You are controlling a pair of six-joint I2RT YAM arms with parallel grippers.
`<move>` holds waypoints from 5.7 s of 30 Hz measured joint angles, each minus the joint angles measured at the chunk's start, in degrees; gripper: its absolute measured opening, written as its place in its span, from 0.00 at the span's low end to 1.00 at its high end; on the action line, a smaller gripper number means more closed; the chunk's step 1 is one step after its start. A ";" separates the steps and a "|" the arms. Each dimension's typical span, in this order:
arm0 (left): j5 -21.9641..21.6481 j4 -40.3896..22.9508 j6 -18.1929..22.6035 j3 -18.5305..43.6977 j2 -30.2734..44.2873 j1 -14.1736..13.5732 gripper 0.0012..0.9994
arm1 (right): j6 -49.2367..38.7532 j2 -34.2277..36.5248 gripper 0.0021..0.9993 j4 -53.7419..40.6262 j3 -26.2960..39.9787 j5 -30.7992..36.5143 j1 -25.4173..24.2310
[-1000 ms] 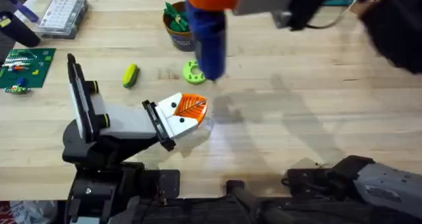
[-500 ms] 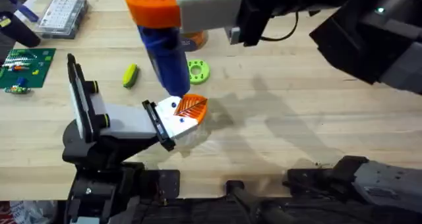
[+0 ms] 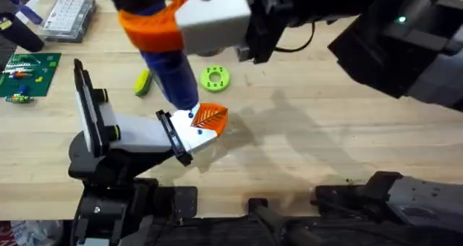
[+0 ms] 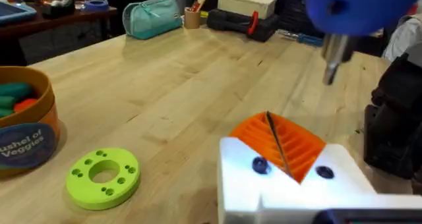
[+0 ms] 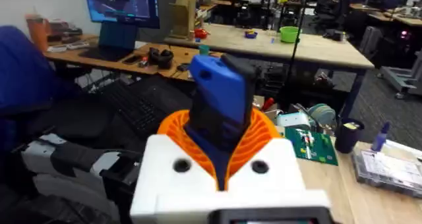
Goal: Pick up the gripper from the table and insert it into the empty holder that is missing its gripper. Then pick up a screw, insert it into the mounting hole, and use the screwdriver to tighten it. Finally, clean up the table by picking up the vegetable and placing it into the bucket.
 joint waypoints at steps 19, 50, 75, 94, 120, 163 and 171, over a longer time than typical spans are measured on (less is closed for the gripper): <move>0.00 0.00 0.00 0.00 0.00 0.00 0.01 | -3.92 0.61 0.03 1.52 -2.51 0.16 0.91; 0.00 0.00 0.00 0.00 0.00 0.00 0.01 | -5.67 5.68 0.03 2.62 -2.60 -0.27 0.93; 0.02 -0.04 -0.02 0.00 0.00 0.00 0.01 | -5.64 6.41 0.03 1.73 -2.61 -0.26 0.92; 0.46 -0.15 -0.63 0.00 0.02 0.00 0.01 | -4.47 6.27 0.03 2.88 -3.80 0.11 0.91; 2.82 -0.39 -1.55 -0.07 1.09 -0.22 0.01 | -10.17 4.11 0.03 -8.35 -2.91 0.59 0.87; 3.45 -0.43 -1.97 -0.13 1.53 -0.22 0.01 | -18.45 2.37 0.03 -19.60 -0.98 -0.07 0.87; 3.52 -0.44 -1.97 -0.13 1.53 -0.22 0.01 | -16.79 2.37 0.03 -19.43 -0.98 0.98 0.87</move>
